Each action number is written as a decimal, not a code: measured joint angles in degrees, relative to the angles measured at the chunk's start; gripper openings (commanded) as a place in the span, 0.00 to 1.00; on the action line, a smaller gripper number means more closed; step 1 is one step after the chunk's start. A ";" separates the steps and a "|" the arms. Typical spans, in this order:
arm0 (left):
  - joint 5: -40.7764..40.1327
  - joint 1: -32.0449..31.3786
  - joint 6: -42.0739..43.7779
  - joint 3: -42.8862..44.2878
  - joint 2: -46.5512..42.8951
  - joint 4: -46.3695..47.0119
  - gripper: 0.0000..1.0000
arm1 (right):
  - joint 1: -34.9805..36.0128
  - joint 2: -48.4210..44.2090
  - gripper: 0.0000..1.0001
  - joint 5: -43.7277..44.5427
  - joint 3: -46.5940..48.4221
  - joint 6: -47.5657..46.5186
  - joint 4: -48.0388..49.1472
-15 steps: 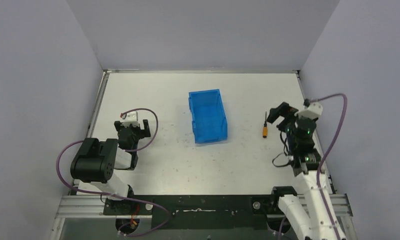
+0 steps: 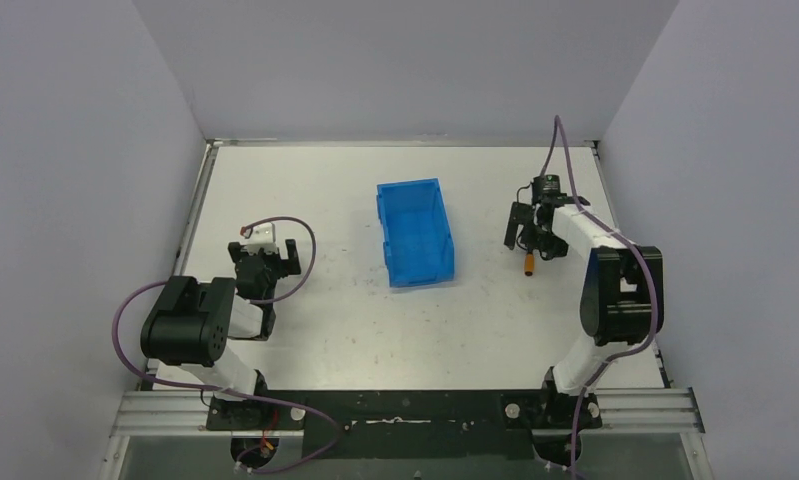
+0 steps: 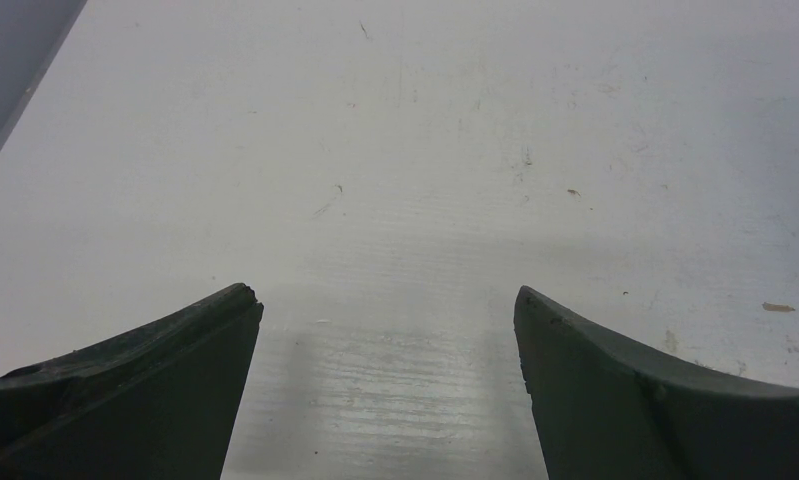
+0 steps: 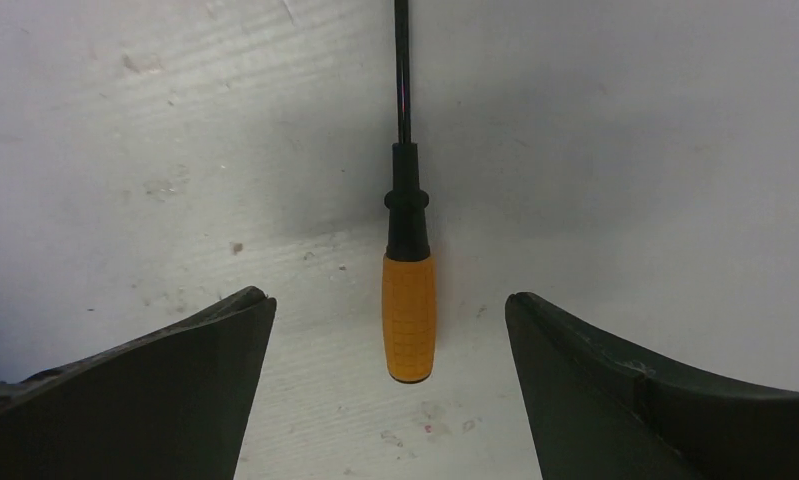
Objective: Put the screwdriver in the bin
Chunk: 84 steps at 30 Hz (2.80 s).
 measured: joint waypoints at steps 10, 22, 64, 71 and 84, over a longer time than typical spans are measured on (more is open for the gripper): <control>0.00 0.00 0.00 0.00 0.00 0.00 0.97 | 0.00 5.62 0.00 -0.87 -2.64 -2.14 -0.68; 0.00 0.00 0.00 0.00 0.00 0.00 0.97 | 1.92 -2.56 0.00 3.72 18.03 -3.52 -13.75; 0.00 0.00 0.00 0.00 0.00 0.00 0.97 | 38.45 23.43 0.44 2.36 25.90 4.26 -8.26; 0.00 0.00 0.00 0.00 0.00 0.00 0.97 | 38.23 23.41 0.57 2.51 29.38 5.20 -9.79; 0.00 0.00 0.00 0.00 0.00 0.00 0.97 | 37.79 7.72 1.00 9.90 35.80 5.16 -11.89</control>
